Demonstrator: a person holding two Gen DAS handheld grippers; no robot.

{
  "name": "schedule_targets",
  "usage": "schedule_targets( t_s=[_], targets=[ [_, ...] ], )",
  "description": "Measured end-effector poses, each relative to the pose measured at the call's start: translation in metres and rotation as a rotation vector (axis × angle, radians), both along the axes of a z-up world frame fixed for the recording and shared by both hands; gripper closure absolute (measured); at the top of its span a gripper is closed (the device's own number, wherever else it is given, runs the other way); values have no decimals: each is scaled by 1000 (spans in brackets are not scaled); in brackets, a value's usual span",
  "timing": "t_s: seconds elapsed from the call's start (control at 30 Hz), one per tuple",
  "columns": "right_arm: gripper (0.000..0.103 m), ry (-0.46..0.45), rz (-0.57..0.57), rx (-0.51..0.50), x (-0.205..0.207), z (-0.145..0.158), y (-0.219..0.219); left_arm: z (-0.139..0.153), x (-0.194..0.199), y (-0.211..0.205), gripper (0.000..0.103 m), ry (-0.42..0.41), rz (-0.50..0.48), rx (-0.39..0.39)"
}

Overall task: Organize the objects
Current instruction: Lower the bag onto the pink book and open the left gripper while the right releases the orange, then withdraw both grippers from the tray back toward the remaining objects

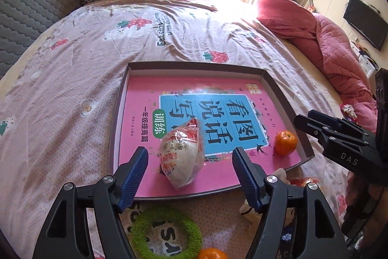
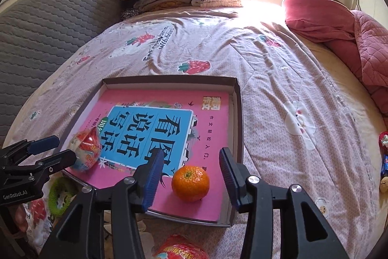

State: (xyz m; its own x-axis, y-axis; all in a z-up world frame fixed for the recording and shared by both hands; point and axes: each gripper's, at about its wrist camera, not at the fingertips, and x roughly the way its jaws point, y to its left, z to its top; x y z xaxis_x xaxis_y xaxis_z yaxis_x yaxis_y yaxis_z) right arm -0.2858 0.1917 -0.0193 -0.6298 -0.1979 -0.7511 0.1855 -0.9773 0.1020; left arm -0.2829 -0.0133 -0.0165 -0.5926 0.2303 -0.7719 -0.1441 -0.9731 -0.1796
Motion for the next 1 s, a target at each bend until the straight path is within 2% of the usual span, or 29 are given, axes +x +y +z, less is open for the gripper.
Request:
schedule_targets(
  t_s=[0.2,0.3,0.4,0.77,1.0],
  targets=[
    [54,111,28,-48,26,43,-4,43,27,-8,29,108,6,44],
    [51,159,39,-64,41,60,-7,59,43,-7,29,171,28,11],
    [49,195,42,-75,56,72,-9,66,55,-6,29,194,36,9],
    [45,294,32,-68,94,94,-11,67,88,-11,29,195,47,29],
    [45,298,34,-68,119,87,-10,58,105,-13,29,188,61,30]
  ],
)
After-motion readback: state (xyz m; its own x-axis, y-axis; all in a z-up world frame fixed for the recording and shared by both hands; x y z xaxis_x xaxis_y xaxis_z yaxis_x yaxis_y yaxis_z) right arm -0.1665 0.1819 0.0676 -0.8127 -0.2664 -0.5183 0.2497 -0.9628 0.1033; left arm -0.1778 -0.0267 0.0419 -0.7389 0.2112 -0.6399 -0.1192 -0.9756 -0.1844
